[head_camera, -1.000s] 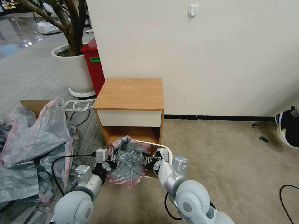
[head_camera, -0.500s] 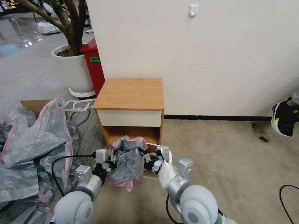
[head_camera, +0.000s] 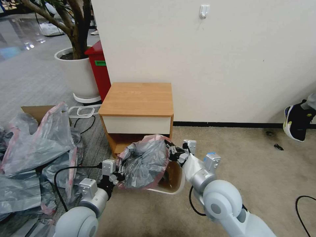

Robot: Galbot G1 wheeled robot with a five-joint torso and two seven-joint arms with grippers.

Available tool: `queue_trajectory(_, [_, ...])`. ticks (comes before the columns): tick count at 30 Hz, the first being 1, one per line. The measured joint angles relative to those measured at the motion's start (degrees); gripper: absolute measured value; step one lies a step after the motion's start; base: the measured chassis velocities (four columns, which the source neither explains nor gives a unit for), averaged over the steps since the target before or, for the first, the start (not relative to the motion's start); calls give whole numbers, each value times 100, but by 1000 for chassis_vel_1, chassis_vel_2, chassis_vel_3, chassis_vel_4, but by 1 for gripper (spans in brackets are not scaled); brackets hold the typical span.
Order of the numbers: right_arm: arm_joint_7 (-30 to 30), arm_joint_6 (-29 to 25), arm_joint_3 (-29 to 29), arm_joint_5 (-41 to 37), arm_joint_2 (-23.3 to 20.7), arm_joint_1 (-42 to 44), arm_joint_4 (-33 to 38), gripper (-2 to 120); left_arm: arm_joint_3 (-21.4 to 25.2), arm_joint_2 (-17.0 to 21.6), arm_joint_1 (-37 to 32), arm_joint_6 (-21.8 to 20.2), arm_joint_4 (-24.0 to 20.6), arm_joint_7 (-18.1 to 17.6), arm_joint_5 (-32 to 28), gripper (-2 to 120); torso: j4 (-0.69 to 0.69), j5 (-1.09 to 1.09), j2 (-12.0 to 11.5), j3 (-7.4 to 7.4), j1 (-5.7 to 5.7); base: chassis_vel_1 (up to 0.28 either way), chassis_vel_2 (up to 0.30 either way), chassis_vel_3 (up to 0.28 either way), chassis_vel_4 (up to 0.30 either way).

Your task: Pick up the garbage bag from the table and place it over the trash can.

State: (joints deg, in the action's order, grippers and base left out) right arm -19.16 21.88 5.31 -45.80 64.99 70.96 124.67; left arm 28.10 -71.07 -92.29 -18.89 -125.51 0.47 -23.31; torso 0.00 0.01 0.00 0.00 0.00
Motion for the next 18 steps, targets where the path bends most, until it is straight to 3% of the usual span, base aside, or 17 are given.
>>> queue_trajectory(18, [-53,100,694,-71,-637,525,280,0,148,-128,61,63,-14,-6,-201,0,0,0,0,0,0,0,0,0,0])
